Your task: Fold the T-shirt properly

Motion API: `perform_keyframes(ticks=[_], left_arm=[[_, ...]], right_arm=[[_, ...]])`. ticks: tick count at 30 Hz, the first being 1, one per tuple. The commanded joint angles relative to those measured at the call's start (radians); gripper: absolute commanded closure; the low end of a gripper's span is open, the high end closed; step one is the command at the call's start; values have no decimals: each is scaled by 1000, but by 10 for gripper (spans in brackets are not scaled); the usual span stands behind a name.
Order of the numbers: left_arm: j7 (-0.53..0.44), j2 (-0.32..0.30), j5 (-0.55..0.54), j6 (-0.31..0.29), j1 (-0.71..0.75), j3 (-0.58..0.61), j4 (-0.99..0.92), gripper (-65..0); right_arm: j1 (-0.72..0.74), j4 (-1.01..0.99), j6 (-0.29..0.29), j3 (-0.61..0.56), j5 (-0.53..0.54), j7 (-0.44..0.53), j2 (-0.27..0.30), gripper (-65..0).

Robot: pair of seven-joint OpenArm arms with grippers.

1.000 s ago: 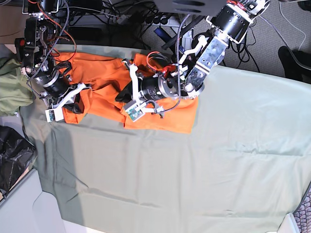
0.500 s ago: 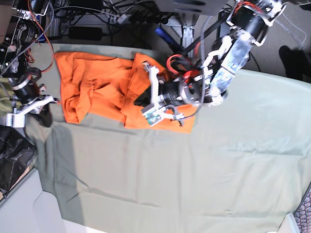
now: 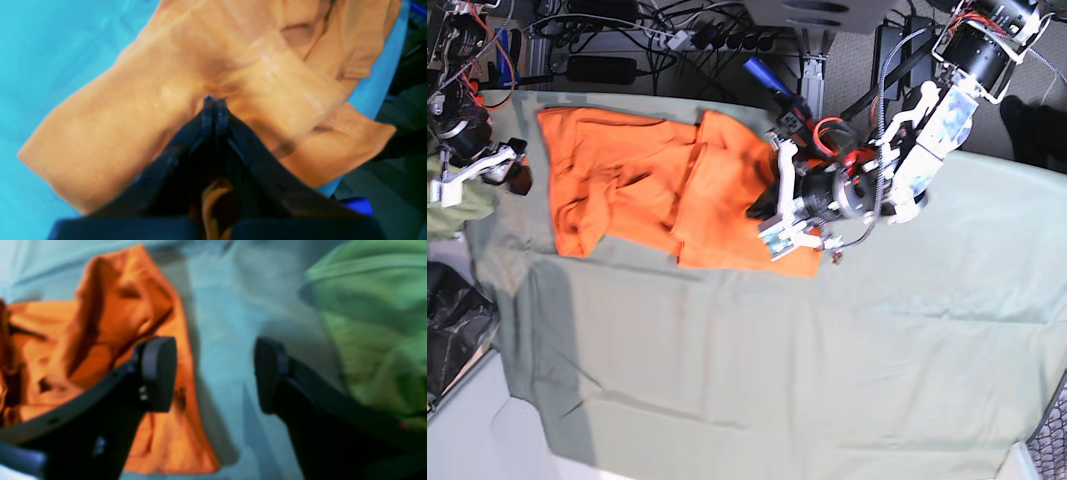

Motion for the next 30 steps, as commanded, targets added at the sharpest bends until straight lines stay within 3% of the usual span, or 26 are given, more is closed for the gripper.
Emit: perform_keyframes(ticks=[1,16,30], left_arm=[[-26,2,-14,-11,-13,0,18,0],[-25,0,-43,-11,-10,0,18,0],[-25,0,-43,-11,12,0,18,0]], right_arm=[[-14,13,118,11,30,14,29,-369],[-36,-129,121,-60,169,13,-13,-369],[-36,-50,139,-61,239,-23,-26,-369]])
